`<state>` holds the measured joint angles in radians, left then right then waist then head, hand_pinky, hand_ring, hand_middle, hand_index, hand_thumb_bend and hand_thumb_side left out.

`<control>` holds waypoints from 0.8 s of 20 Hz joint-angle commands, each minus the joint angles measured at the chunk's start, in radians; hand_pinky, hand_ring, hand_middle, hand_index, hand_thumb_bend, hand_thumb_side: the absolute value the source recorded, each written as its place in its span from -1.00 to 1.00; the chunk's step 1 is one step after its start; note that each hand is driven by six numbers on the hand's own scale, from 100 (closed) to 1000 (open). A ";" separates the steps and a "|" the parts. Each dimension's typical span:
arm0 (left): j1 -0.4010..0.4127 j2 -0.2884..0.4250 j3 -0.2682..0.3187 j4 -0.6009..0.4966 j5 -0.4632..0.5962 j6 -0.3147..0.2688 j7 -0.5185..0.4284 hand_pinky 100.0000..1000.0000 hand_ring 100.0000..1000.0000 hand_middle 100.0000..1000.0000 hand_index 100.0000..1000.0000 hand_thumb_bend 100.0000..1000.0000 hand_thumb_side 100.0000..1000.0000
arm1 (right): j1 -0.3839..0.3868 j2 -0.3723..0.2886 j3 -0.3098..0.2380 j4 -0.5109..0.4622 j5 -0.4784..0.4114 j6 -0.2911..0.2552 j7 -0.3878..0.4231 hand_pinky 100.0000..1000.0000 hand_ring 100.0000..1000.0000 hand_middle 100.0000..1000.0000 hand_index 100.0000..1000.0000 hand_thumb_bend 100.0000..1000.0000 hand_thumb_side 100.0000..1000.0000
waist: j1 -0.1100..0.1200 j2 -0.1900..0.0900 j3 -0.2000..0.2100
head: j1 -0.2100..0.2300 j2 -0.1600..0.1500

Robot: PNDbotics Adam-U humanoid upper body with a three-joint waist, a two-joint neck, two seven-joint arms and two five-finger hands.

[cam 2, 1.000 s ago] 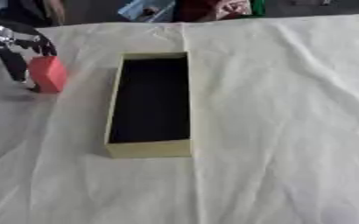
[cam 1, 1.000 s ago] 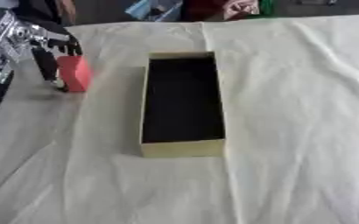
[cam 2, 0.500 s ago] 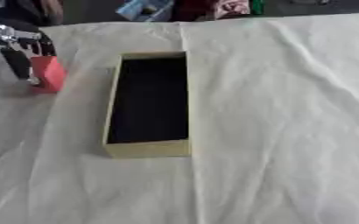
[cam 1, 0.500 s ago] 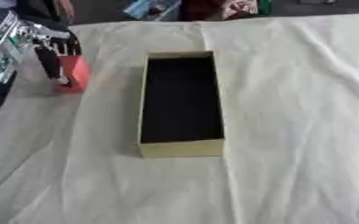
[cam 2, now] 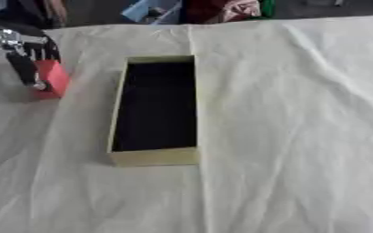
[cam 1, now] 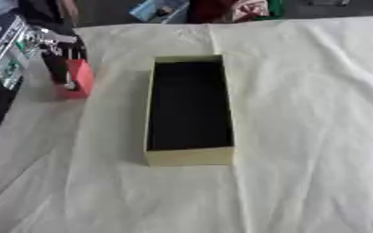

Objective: Pick up objects on the table and place them in the box.

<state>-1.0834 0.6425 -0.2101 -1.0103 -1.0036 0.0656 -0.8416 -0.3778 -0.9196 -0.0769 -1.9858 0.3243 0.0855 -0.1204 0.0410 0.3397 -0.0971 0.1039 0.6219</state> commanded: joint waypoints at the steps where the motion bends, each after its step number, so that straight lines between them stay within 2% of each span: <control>1: -0.016 0.016 0.011 -0.015 0.006 0.021 0.031 0.48 0.34 0.22 0.44 -0.48 -1.00 | -0.006 -0.021 -0.017 -0.014 -0.004 0.002 -0.006 0.73 0.72 0.74 0.66 -1.00 -0.18 | -0.013 -0.008 0.001 | 0.005 -0.008; 5: -0.015 0.014 0.008 -0.015 0.010 0.044 0.056 0.40 0.28 0.17 0.39 -0.68 -1.00 | -0.004 -0.019 -0.019 -0.014 -0.007 0.003 -0.008 0.73 0.72 0.74 0.66 -1.00 -0.18 | -0.015 -0.010 0.002 | 0.007 -0.009; 7: -0.013 0.014 0.005 -0.013 0.007 0.051 0.063 0.37 0.25 0.15 0.37 -0.73 -1.00 | -0.004 -0.018 -0.020 -0.014 -0.009 0.002 -0.010 0.73 0.72 0.74 0.66 -1.00 -0.18 | -0.016 -0.012 0.001 | 0.009 -0.011; 13: -0.009 0.014 0.000 -0.012 -0.026 0.061 0.101 0.15 0.07 -0.03 0.18 -0.66 -1.00 | 0.002 -0.017 -0.023 -0.014 -0.013 0.002 -0.016 0.73 0.72 0.74 0.66 -1.00 -0.15 | -0.017 -0.016 0.001 | 0.009 -0.010; 16: -0.017 0.014 0.000 -0.021 -0.040 0.062 0.117 0.12 0.03 -0.06 0.15 -0.68 -1.00 | 0.005 -0.019 -0.024 -0.014 -0.014 0.003 -0.017 0.73 0.72 0.74 0.66 -1.00 -0.17 | -0.016 -0.021 0.005 | 0.007 -0.005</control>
<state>-1.0759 0.6341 -0.2128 -1.0140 -1.0354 0.1269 -0.7351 -0.3681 -0.9185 -0.0857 -1.9858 0.3156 0.0883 -0.1333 0.0410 0.3397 -0.0922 0.1111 0.6217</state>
